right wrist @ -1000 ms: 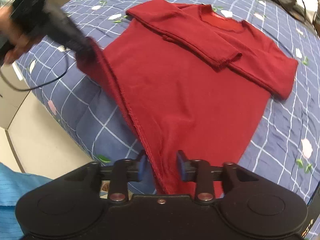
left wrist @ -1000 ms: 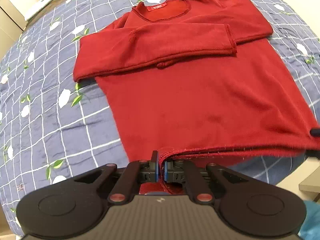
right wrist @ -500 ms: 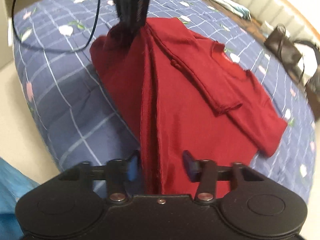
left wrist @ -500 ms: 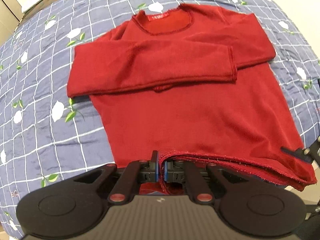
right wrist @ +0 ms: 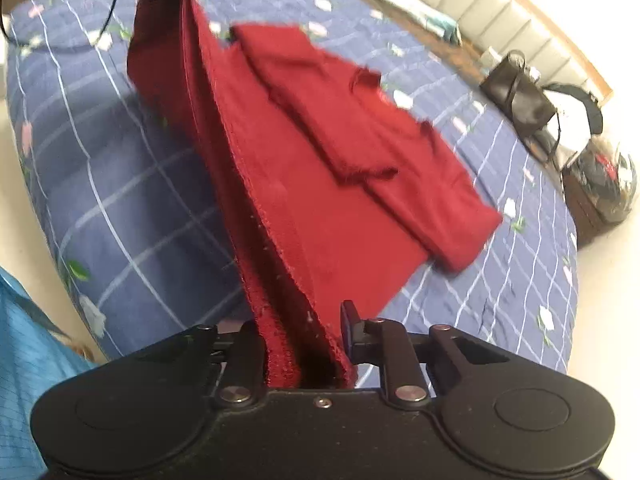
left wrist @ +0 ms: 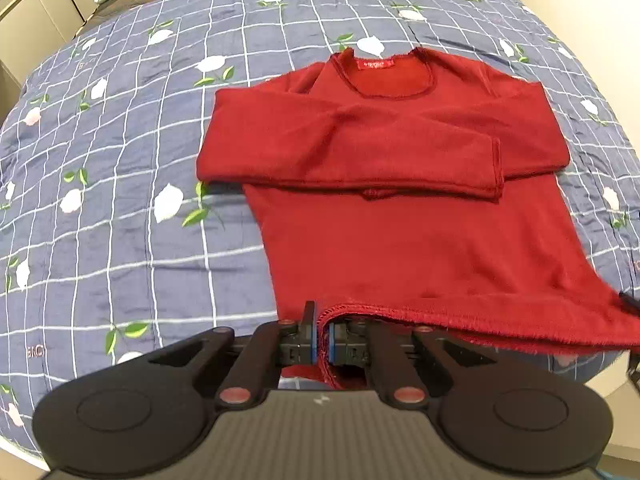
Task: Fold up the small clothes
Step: 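Lift the hem with both tools and fold it over toward the collar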
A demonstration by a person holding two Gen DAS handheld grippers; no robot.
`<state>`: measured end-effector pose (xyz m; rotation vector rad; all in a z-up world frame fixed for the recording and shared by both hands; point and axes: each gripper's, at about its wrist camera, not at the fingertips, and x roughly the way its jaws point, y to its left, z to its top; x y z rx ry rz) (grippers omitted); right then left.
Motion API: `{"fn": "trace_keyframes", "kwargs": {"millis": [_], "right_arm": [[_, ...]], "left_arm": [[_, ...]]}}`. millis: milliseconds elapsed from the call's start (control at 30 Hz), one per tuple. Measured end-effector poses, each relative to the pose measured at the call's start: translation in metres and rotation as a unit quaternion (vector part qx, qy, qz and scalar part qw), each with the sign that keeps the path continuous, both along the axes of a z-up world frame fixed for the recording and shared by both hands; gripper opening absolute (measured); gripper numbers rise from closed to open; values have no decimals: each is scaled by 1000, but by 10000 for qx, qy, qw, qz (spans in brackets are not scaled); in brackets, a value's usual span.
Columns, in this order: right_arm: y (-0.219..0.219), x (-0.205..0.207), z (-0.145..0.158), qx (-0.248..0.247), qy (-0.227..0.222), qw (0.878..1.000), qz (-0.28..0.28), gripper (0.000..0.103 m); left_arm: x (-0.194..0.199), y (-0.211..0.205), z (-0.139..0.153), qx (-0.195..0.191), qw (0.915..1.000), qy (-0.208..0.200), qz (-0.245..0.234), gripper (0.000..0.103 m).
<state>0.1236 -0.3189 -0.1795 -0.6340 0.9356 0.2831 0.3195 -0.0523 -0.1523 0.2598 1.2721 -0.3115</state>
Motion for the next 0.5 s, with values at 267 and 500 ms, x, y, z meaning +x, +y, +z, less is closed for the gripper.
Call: {"fn": "trace_keyframes", "kwargs": {"millis": [267, 500], "right_arm": [[5, -16, 29, 120, -123, 9993, 319, 2], [4, -39, 48, 41, -143, 9997, 191, 2]], "left_arm": [[-38, 10, 17, 172, 9990, -311, -270, 4], [-109, 14, 35, 370, 9904, -746, -1104, 4]]}}
